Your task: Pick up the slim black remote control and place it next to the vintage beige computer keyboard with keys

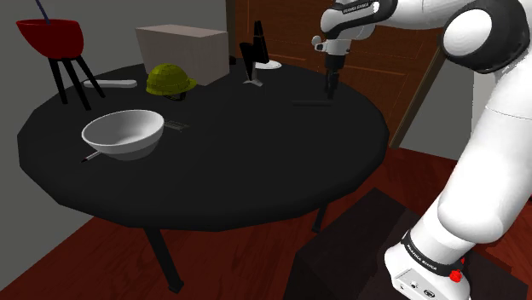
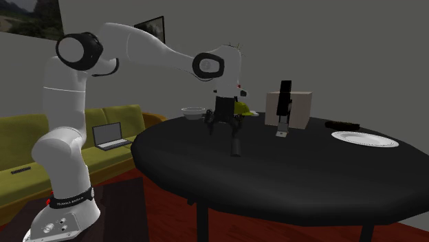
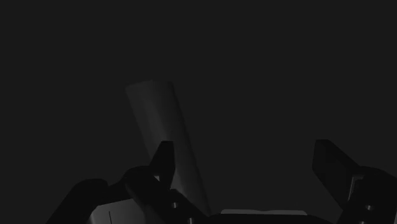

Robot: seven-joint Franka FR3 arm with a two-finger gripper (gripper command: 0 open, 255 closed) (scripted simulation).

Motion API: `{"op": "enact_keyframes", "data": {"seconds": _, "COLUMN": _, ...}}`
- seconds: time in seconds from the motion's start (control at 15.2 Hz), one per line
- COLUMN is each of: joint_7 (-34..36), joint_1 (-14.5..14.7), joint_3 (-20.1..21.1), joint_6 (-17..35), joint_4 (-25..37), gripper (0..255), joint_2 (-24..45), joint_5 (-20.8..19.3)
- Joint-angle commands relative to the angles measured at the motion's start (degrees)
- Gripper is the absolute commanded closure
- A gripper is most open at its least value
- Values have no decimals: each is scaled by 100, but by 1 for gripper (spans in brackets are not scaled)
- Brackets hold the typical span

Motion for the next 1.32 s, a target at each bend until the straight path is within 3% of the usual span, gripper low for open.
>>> {"op": "enact_keyframes", "data": {"seconds": 0.0, "joint_7": -432, "joint_1": -111, "joint_3": 12, "joint_6": -80, "joint_4": 575, "gripper": 0, "joint_2": 516, "joint_5": 168}}
{"op": "enact_keyframes", "data": {"seconds": 0.26, "joint_7": -964, "joint_1": -317, "joint_3": 126, "joint_6": -292, "joint_4": 1615, "gripper": 0, "joint_2": 1353, "joint_5": 403}}
{"op": "enact_keyframes", "data": {"seconds": 0.73, "joint_7": -986, "joint_1": -271, "joint_3": 147, "joint_6": 295, "joint_4": 1016, "gripper": 0, "joint_2": 1343, "joint_5": 414}}
{"op": "enact_keyframes", "data": {"seconds": 1.25, "joint_7": -986, "joint_1": -271, "joint_3": 147, "joint_6": 294, "joint_4": 1016, "gripper": 0, "joint_2": 1343, "joint_5": 414}}
